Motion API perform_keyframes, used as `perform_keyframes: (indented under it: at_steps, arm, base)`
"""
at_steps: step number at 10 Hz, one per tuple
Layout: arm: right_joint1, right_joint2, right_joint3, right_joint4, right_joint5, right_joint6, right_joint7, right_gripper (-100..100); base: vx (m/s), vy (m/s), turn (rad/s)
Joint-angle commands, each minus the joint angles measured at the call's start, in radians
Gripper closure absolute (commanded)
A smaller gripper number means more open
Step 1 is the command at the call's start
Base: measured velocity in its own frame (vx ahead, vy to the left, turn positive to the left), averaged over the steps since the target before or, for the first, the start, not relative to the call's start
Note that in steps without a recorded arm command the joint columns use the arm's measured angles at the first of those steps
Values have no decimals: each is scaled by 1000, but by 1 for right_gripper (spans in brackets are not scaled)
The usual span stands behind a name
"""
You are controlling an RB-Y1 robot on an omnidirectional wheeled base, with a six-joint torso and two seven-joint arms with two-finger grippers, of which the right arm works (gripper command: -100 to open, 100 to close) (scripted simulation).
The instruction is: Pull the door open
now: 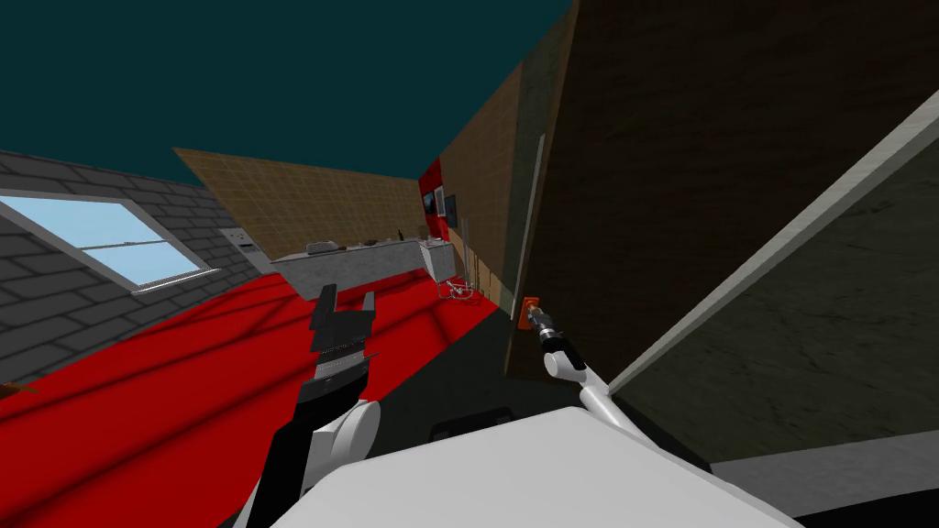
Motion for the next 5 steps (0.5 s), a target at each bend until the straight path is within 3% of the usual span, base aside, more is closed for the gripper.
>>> perform_keyframes:
  at_steps: [1,5]
  arm:
    - [32,-32,30,-28,4,-18,-29,100]
    - [98,-96,91,-85,11,-55,-88,100]
  base:
    - [-88,-4,11]
    - [-103,-18,2]
